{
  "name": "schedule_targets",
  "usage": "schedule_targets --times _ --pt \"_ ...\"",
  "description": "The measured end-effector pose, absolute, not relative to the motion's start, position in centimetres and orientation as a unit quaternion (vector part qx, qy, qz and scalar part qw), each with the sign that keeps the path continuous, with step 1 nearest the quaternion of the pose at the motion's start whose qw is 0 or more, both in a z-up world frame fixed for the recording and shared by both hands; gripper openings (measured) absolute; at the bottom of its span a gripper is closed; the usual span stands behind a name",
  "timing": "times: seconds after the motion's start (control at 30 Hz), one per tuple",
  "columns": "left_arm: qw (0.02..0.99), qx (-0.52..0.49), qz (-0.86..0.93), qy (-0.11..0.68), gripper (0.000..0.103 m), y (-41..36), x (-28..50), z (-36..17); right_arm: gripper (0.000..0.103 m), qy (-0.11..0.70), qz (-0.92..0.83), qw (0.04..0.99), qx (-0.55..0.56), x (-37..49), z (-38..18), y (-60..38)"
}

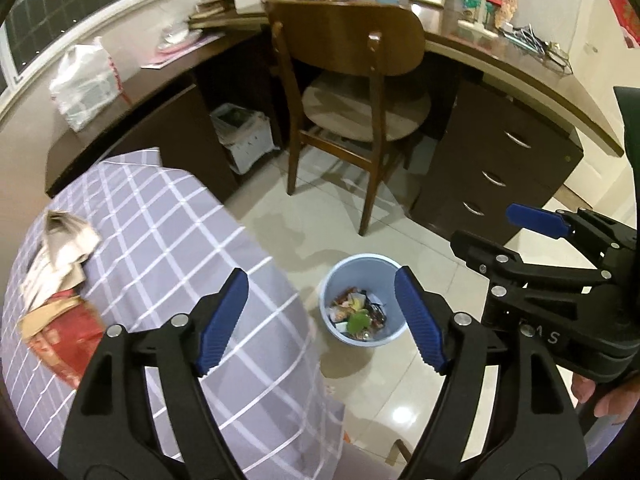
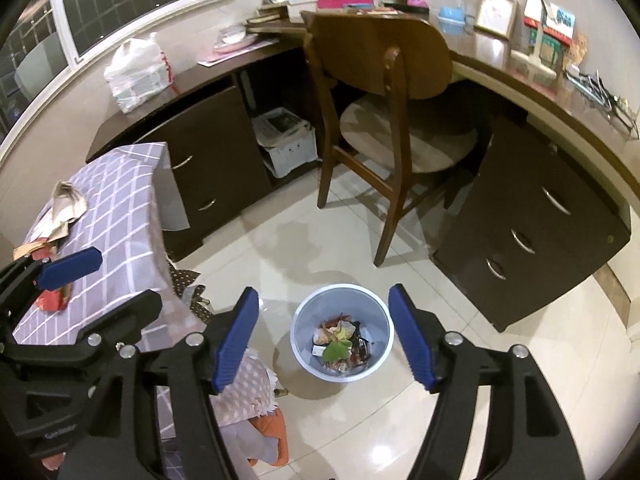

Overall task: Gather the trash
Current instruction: 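Move both tools back over the table toward the red snack bag, then grasp the red snack bag with the right tool and lift it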

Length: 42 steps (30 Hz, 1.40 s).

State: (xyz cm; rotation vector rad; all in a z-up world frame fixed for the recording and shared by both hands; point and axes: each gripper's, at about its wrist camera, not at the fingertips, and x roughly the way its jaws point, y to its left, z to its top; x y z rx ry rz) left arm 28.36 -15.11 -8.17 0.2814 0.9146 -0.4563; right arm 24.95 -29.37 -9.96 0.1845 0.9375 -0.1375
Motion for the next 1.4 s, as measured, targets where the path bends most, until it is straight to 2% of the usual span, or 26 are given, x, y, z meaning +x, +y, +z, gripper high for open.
schedule_targets --times 0.4,0.67,0.93,1.27,1.4 --pt "0.892 0.085 -0.145 0.419 0.081 -5.5 27.1 -5.8 0.079 0.439 -0.003 0.896 0.059 25.9 -7.4 -21.6" --pt "0.904 0.047 -0.078 0.417 0.084 2.3 26.1 -5.5 0.08 0.434 0.088 0.896 0.035 27.6 -7.0 -14.3" --pt "0.902 0.002 -0.013 0.432 0.084 9.7 25.4 -6.7 0.08 0.434 0.161 0.887 -0.005 29.7 -8.1 -6.9" --pt "0.89 -0.02 0.037 0.454 0.084 15.1 24.8 -8.7 0.08 0.439 0.22 0.871 -0.028 32.3 -9.8 -2.0" --pt "0.885 -0.03 0.047 0.462 0.084 16.3 25.1 -9.4 0.085 0.446 0.259 0.857 -0.005 33.2 -10.6 -1.2"
